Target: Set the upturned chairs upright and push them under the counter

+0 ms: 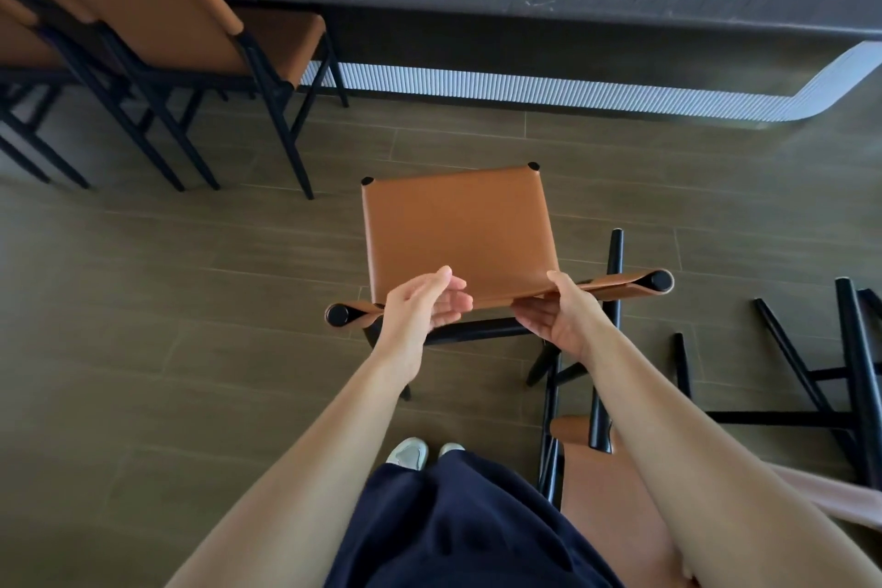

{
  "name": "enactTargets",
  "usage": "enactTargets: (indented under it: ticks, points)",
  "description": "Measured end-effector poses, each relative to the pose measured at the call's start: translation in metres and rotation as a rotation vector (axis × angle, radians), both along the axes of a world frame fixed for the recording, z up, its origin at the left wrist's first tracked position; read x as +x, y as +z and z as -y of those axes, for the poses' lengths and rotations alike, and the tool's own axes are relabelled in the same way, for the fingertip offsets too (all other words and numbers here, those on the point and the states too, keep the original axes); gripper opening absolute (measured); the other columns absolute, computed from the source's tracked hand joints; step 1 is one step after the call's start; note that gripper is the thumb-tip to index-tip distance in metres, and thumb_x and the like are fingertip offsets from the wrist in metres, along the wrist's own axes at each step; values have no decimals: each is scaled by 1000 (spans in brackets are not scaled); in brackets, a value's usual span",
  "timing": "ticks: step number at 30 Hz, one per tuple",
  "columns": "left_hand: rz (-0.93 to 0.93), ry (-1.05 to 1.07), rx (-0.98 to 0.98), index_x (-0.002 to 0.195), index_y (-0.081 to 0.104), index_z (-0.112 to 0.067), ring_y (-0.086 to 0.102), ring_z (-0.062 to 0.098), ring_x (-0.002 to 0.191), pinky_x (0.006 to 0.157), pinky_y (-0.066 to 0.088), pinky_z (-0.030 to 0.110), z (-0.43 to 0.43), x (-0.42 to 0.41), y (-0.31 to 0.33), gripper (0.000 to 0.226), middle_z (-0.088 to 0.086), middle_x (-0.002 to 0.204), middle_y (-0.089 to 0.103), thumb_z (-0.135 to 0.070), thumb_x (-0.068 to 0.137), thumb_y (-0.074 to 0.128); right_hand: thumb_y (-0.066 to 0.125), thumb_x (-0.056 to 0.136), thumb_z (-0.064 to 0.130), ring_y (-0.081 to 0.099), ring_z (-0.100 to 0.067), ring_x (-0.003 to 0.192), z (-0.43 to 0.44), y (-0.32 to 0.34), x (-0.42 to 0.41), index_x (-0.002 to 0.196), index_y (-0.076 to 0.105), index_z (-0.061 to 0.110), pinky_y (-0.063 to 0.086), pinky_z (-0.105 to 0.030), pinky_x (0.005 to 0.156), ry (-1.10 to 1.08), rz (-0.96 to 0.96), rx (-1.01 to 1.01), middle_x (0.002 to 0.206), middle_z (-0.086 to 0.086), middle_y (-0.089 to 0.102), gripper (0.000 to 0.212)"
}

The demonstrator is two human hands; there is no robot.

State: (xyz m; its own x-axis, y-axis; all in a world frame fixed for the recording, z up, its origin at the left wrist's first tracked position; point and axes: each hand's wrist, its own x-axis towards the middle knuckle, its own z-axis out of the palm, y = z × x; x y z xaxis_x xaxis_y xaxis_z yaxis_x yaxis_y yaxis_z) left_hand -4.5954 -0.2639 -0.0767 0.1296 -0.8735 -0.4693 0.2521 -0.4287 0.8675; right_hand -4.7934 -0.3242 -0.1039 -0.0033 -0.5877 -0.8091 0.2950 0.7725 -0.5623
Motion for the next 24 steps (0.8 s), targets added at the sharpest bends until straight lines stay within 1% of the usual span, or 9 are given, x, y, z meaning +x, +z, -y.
enactTargets:
  ticks: [3,7,10,12,14,17,19,21,24]
  points:
    - [-172,25,211,96,72,-4,72,25,92,84,55,34,-7,-6,-8,40,14,95,74,-39,97,53,52,99,29,71,-34,89,-2,0,-1,128,47,0,58,-39,65,-10,0,5,100,-25,70,41]
    - [-273,58,369,106,69,0,69,25,101,92,54,37,-5,-12,-17,49,12,106,73,-45,96,53,53,99,27,71,-33,88,-2,1,-1,127,47,0,58,-39,67,-13,-2,0,101,-25,69,39]
    - [-348,148,472,111,63,2,68,32,99,89,55,42,2,-13,-18,54,18,111,68,-48,94,55,53,99,26,71,-33,89,0,3,-2,127,48,0,58,-38,67,-7,-1,13,102,-24,69,38]
    - [-421,206,526,116,57,1,68,38,95,81,58,47,7,-13,-18,54,23,113,65,-47,92,58,54,98,26,70,-33,90,1,3,-3,127,47,0,58,-38,66,-6,1,24,103,-25,68,39]
    - [-484,279,554,125,48,0,68,44,91,73,59,50,12,-13,-20,55,28,116,61,-42,92,62,54,99,26,70,-34,91,4,2,-3,128,47,0,58,-39,68,1,7,35,106,-26,67,40]
    - [-582,418,536,139,35,-7,66,47,94,74,58,54,21,-12,-23,58,29,123,55,-33,94,61,52,100,29,68,-36,96,8,3,-5,131,46,1,58,-42,70,-15,43,58,111,-26,65,41]
    - [-628,510,482,137,39,-8,63,45,101,71,58,55,28,-11,-23,48,25,121,55,-23,96,59,51,100,28,67,-37,101,11,3,-5,134,43,4,58,-44,71,-69,81,72,115,-26,63,42]
    - [-619,563,452,128,45,-8,60,44,108,72,58,57,35,-12,-23,36,24,121,54,-9,95,58,50,101,22,64,-38,106,14,3,-3,136,40,5,58,-47,72,-124,117,74,121,-27,59,41]
    - [-577,575,466,125,48,-4,61,43,106,76,58,55,41,-13,-22,34,24,118,56,5,92,51,48,100,13,64,-43,105,19,5,-4,136,38,5,59,-51,72,-193,213,80,121,-29,58,38]
